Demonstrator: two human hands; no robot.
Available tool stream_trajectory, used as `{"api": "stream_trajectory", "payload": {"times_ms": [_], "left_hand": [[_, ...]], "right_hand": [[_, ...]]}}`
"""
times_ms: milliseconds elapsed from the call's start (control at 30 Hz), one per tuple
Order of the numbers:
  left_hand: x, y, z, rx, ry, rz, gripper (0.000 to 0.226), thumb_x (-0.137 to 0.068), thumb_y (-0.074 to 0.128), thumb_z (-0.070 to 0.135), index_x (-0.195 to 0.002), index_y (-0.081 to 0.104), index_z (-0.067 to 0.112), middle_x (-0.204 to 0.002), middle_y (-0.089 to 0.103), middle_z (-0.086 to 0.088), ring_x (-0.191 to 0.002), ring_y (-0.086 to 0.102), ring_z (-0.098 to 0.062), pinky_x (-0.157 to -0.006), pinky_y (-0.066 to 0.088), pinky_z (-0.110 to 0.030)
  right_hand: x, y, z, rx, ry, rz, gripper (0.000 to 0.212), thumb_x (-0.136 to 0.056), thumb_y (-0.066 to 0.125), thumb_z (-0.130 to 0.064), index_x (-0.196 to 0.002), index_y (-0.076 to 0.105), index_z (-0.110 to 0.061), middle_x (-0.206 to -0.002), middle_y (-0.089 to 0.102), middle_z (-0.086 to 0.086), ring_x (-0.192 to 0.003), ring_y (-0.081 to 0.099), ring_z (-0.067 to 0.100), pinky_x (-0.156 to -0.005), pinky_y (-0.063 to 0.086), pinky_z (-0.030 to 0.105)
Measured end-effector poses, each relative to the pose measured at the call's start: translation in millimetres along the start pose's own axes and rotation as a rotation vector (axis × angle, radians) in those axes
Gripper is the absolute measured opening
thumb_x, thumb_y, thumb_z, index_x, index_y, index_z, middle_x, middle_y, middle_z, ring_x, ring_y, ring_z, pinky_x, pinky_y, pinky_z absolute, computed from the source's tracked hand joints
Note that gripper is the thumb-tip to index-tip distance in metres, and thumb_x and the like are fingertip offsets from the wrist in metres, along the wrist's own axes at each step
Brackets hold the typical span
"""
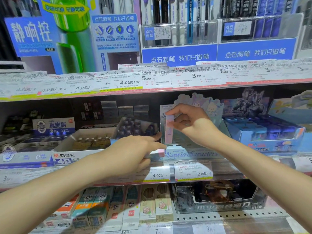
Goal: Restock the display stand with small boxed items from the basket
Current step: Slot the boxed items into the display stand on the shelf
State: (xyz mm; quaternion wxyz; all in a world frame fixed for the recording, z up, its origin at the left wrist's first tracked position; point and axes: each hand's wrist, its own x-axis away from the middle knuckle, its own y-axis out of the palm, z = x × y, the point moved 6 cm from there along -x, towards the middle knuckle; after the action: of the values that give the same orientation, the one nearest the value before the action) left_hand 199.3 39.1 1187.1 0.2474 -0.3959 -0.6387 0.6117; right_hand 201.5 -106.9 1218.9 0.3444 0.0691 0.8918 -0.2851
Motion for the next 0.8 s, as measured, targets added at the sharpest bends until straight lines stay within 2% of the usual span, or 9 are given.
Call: {"api": "stream_trajectory", "payload": {"times_ms": [67,133,233,300,367,467,600,733,800], "left_hand": [[-0.7,1.0,-2.3,0.034,0.016,-0.013,0.058,-0.086,0.046,0.014,-0.136,0.04,0.042,-0.146,0.042,0.01,-0.118,0.054,-0.02,-0.09,0.049,-0.039],[-1.2,1.6,-2.9,0.059,0.032,-0.023,0.057,-0.086,0.046,0.013,-0.135,0.042,0.041,-0.143,0.046,0.009,-0.117,0.055,-0.019,-0.088,0.049,-0.04],[-2.0,1.1,-2.9,0.087,0.048,-0.029,0.055,-0.085,0.047,0.012,-0.133,0.045,0.039,-0.137,0.052,0.009,-0.108,0.059,-0.018,-0.084,0.05,-0.041],[-3.0,0.6,-3.6,0.089,0.047,-0.031,0.054,-0.085,0.048,0.013,-0.132,0.046,0.04,-0.13,0.057,0.009,-0.097,0.06,-0.015,-0.081,0.05,-0.04],[-3.7,0.4,-3.7,0.091,0.045,-0.038,0.054,-0.086,0.048,0.014,-0.133,0.045,0.041,-0.126,0.059,0.009,-0.087,0.059,-0.013,-0.079,0.05,-0.039],[-4.1,0.3,-4.2,0.077,0.042,-0.048,0.053,-0.087,0.049,0.015,-0.133,0.045,0.039,-0.127,0.058,0.011,-0.082,0.057,-0.012,-0.079,0.049,-0.038],[-4.1,1.0,-4.1,0.106,0.04,-0.052,0.051,-0.087,0.049,0.014,-0.132,0.047,0.038,-0.129,0.058,0.01,-0.075,0.056,-0.007,-0.079,0.05,-0.036],[0.7,-7.3,-1.9,0.226,0.091,0.049,0.041,-0.085,0.048,0.013,-0.121,0.059,0.028,-0.126,0.059,0.016,-0.106,0.057,-0.005,-0.094,0.046,-0.029],[4.5,-17.1,-1.3,0.315,0.09,0.17,0.037,-0.083,0.048,0.012,-0.115,0.063,0.022,-0.122,0.061,0.016,-0.109,0.053,0.001,-0.095,0.043,-0.021]], "right_hand": [[-0.3,0.8,1.7,-0.005,0.005,-0.001,0.026,-0.079,0.064,0.004,-0.088,0.06,-0.019,-0.081,0.056,-0.004,-0.065,0.056,0.002,-0.064,0.045,0.005],[-1.3,1.1,2.9,-0.01,0.005,-0.001,0.026,-0.078,0.064,0.005,-0.088,0.06,-0.019,-0.083,0.056,0.001,-0.064,0.055,0.002,-0.064,0.045,0.006],[-2.1,0.8,3.7,0.049,-0.014,-0.014,0.022,-0.078,0.066,0.003,-0.09,0.064,-0.015,-0.086,0.06,0.009,-0.067,0.056,0.009,-0.066,0.045,0.009],[-0.9,3.3,3.0,0.138,-0.071,-0.055,0.017,-0.077,0.067,-0.002,-0.089,0.069,-0.013,-0.09,0.062,0.007,-0.076,0.057,0.013,-0.071,0.045,0.013],[0.6,4.1,6.5,0.114,-0.089,-0.059,0.017,-0.077,0.06,-0.006,-0.088,0.07,-0.014,-0.096,0.06,0.002,-0.088,0.056,0.003,-0.079,0.042,0.009],[2.1,4.7,14.0,-0.002,-0.002,-0.055,0.025,-0.071,0.048,-0.008,-0.079,0.068,-0.02,-0.099,0.056,-0.004,-0.094,0.049,-0.013,-0.088,0.035,0.004],[2.8,8.0,17.1,-0.047,0.055,-0.094,0.029,-0.067,0.046,-0.009,-0.073,0.067,-0.028,-0.099,0.058,-0.005,-0.097,0.05,-0.01,-0.092,0.037,0.007],[2.5,4.5,7.9,-0.128,0.104,-0.113,0.033,-0.068,0.043,-0.011,-0.085,0.068,-0.024,-0.1,0.057,-0.005,-0.092,0.051,-0.011,-0.086,0.038,0.004],[6.6,1.6,-1.5,-0.102,0.097,-0.109,0.036,-0.07,0.042,-0.014,-0.09,0.066,-0.031,-0.102,0.058,-0.01,-0.096,0.053,-0.005,-0.086,0.039,0.006]]}}
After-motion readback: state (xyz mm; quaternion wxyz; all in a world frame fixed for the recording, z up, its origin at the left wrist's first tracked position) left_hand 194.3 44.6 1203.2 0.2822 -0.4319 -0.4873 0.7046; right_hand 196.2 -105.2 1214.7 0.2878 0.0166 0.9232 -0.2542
